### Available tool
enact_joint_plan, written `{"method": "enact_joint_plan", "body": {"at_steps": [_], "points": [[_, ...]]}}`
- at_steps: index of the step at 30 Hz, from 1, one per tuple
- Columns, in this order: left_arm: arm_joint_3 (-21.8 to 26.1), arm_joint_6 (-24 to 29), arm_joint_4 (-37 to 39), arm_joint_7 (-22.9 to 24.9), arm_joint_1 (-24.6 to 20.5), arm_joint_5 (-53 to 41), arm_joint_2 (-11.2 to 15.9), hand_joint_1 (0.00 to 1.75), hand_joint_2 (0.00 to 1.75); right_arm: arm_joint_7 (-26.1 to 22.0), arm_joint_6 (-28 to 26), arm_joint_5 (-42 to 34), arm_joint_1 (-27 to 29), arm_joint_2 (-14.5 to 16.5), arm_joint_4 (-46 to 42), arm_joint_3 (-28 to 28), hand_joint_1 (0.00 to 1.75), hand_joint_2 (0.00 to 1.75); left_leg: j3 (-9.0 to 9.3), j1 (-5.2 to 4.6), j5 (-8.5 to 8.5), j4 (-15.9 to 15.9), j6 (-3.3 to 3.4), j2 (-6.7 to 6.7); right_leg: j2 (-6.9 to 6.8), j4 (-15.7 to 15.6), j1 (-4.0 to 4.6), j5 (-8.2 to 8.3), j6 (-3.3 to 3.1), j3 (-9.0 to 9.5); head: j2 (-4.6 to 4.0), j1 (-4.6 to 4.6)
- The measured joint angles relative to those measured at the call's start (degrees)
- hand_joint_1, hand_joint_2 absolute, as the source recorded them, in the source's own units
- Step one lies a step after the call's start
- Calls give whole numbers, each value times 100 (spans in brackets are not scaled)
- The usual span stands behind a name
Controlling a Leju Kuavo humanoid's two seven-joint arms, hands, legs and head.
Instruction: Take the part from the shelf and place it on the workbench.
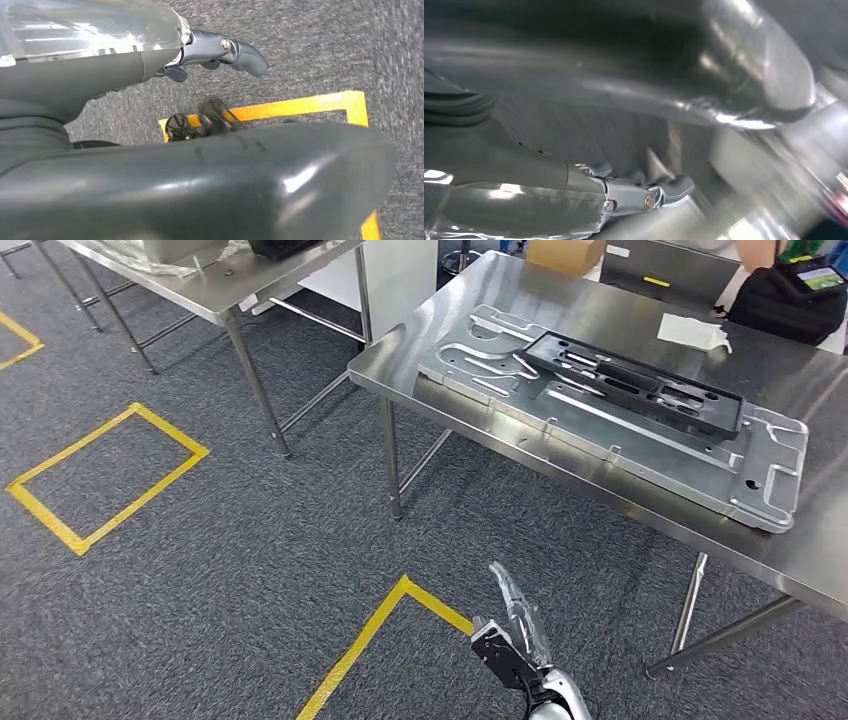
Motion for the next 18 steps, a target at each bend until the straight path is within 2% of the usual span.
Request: {"method": "enact_joint_plan", "body": {"at_steps": [1,2,3,4,5,6,8,9,10,11,12,13,14,15,16,17,18], "points": [[-2,40,0,3,-1,-18,4,0,0,87,-50,-5,-133,39,540,2,0,0,57,32,108,100,-34,25,-89,27,-5,27,22,-64,0,0],[-4,85,0,5,-2,-40,10,0,0,230,-145,23,-254,69,1076,2,0,0,219,63,257,-5,-63,62,-178,61,-14,44,48,-124,0,0],[-8,130,0,8,-4,-64,15,0,0,444,-254,75,-353,87,1580,2,0,0,488,92,352,-317,-92,144,-263,105,-22,50,78,-172,0,0],[-14,168,0,10,-11,-91,17,0,0,686,-347,135,-423,91,2014,2,0,0,799,97,339,-712,-117,252,-339,156,-23,44,114,-219,0,-3],[-20,198,0,12,-20,-114,20,0,0,895,-414,186,-464,85,2391,2,0,0,1036,91,273,-1055,-112,337,-410,204,-17,32,153,-253,0,-2],[-26,217,0,15,-22,-130,23,0,0,1049,-453,219,-488,74,2713,2,0,0,1181,78,176,-1297,-74,391,-474,250,-8,19,190,-275,0,-1],[-35,241,0,20,2,-149,40,0,0,1238,-451,258,-512,58,3221,2,0,0,1176,42,96,-1418,68,337,-582,294,4,12,254,-290,0,4],[-38,255,0,23,24,-152,50,0,0,1387,-390,260,-529,53,3427,2,0,0,1159,37,102,-1435,140,298,-532,325,-13,-7,295,-294,0,4],[-40,275,0,27,37,-153,59,0,0,1594,-285,231,-533,48,3610,-2,0,0,1143,31,124,-1446,195,264,-400,403,-32,-83,335,-327,0,3],[-44,296,0,31,38,-152,65,0,0,1839,-146,162,-511,30,3770,-20,0,0,1128,29,155,-1456,245,229,-220,582,-52,-231,370,-402,0,2],[-48,314,0,39,33,-149,72,0,0,2111,18,46,-465,7,3927,-65,0,0,1105,22,185,-1459,286,180,-20,885,-69,-446,394,-529,0,3],[-51,329,0,49,25,-144,80,0,0,2376,166,-91,-401,-23,4073,-132,0,0,1072,6,209,-1456,316,118,102,1261,-72,-675,396,-690,0,3],[-54,335,0,57,22,-139,90,0,0,2620,288,-216,-331,-57,4206,-215,0,0,1040,-13,232,-1454,338,41,154,1624,-73,-850,390,-838,0,3],[-56,339,0,67,27,-134,102,0,0,2832,382,-321,-263,-88,4325,-303,0,0,1016,-33,251,-1451,349,-48,175,1857,-72,-922,374,-926,0,4],[-56,343,0,73,36,-130,113,0,0,2984,437,-388,-201,-123,4415,-374,0,0,1002,-51,267,-1449,352,-131,189,1876,-68,-870,350,-918,0,4],[-56,350,0,81,46,-124,124,0,0,3089,477,-437,-150,-153,4483,-434,0,0,998,-67,278,-1448,350,-209,213,1687,-62,-719,317,-813,0,4],[-56,361,0,95,53,-119,133,0,0,3160,512,-484,-116,-184,4536,-489,0,0,998,-78,288,-1448,343,-276,286,1315,-49,-502,271,-626,0,4]]}}
